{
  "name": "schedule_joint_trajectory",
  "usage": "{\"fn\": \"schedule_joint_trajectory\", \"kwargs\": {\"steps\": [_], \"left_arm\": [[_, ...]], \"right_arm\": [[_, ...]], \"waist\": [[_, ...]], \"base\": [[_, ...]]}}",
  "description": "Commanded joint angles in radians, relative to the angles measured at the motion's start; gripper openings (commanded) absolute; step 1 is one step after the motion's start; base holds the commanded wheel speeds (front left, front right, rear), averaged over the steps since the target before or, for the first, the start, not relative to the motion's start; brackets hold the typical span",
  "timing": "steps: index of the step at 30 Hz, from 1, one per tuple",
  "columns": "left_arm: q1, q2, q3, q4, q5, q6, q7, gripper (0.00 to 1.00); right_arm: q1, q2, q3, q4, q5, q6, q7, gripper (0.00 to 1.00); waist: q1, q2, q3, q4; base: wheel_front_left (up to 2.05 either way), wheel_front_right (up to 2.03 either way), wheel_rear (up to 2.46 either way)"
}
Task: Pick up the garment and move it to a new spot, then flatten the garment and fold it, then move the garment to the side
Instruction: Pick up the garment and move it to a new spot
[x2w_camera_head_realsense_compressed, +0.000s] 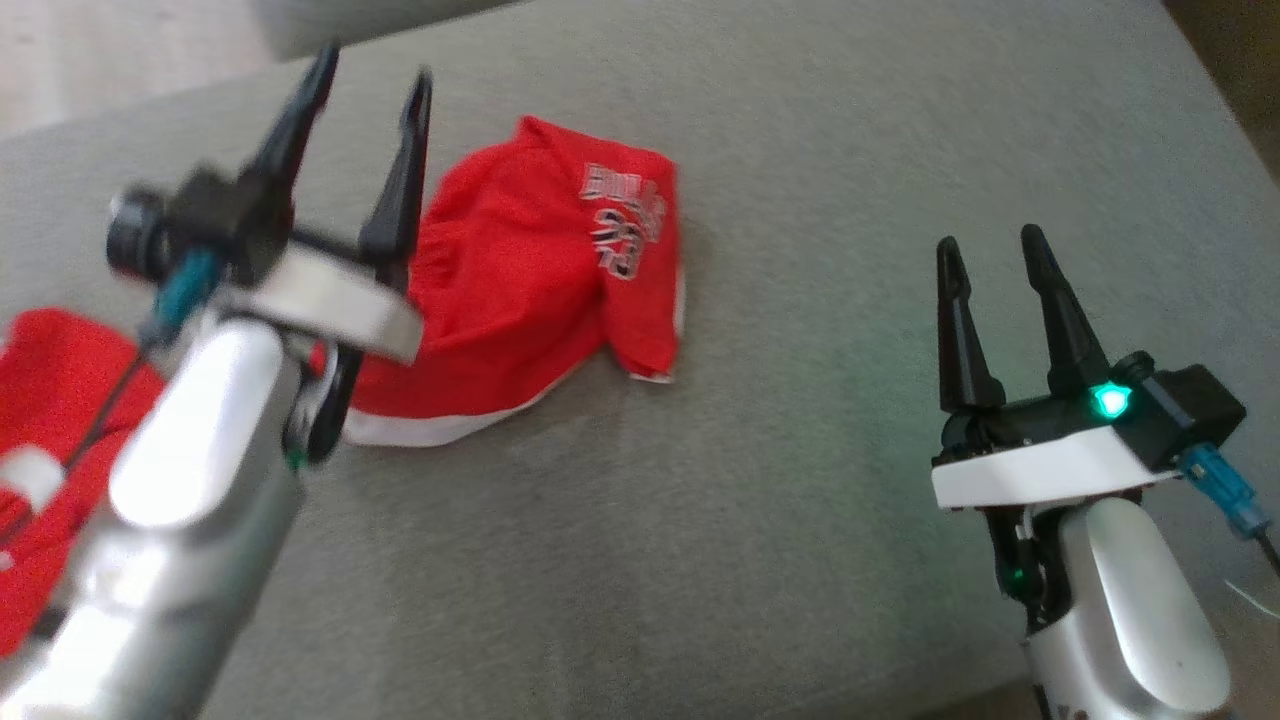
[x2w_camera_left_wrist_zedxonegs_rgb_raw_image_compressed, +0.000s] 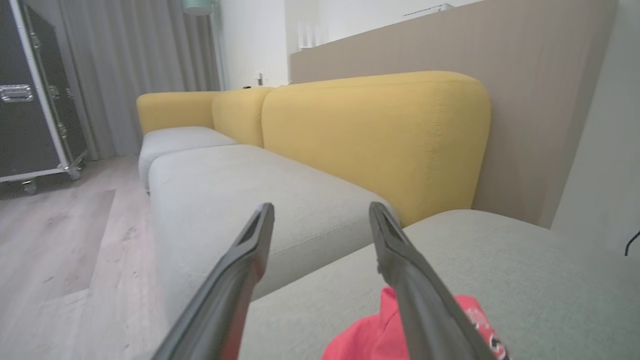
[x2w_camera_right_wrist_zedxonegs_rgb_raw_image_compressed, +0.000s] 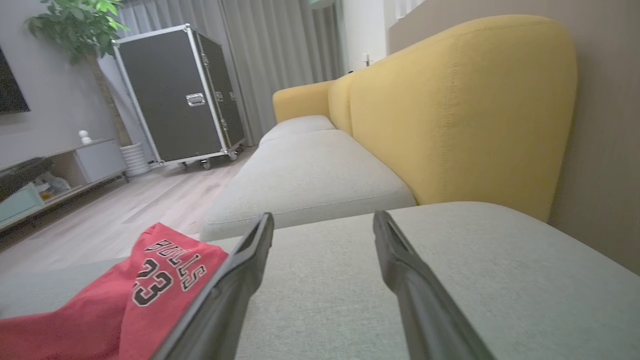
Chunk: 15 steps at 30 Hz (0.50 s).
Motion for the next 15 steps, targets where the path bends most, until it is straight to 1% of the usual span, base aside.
{"fn": "schedule_joint_trajectory", "kwargs": {"steps": [1, 8, 11, 13, 15], "left_arm": [[0.013, 0.038, 0.048, -0.023, -0.009, 0.006, -0.019, 1.00], [0.241, 0.035, 0.112, -0.080, -0.052, 0.047, -0.061, 1.00], [0.353, 0.031, 0.153, -0.133, -0.060, 0.066, -0.064, 1.00], [0.428, 0.019, 0.197, -0.184, -0.054, 0.085, -0.064, 1.00], [0.498, 0.003, 0.223, -0.220, -0.045, 0.091, -0.064, 1.00]], "right_arm": [[0.003, -0.004, 0.016, -0.027, -0.014, -0.001, -0.009, 1.00], [0.052, -0.004, -0.001, -0.002, -0.060, -0.001, -0.009, 1.00], [0.070, -0.004, 0.009, 0.009, -0.066, -0.001, -0.009, 1.00], [0.081, -0.004, 0.008, 0.014, -0.068, -0.001, -0.009, 1.00], [0.093, -0.004, 0.006, 0.019, -0.069, -0.001, -0.009, 1.00]], "waist": [[-0.0001, 0.0000, -0.052, 0.064], [-0.0001, 0.0000, -0.146, 0.165], [-0.0001, 0.0000, -0.172, 0.185], [-0.0001, 0.0000, -0.186, 0.198], [-0.0001, 0.0000, -0.197, 0.210]], "base": [[0.00, 0.00, 0.00], [0.00, 0.00, 0.00], [0.00, 0.00, 0.00], [0.00, 0.00, 0.00], [0.00, 0.00, 0.00]]}}
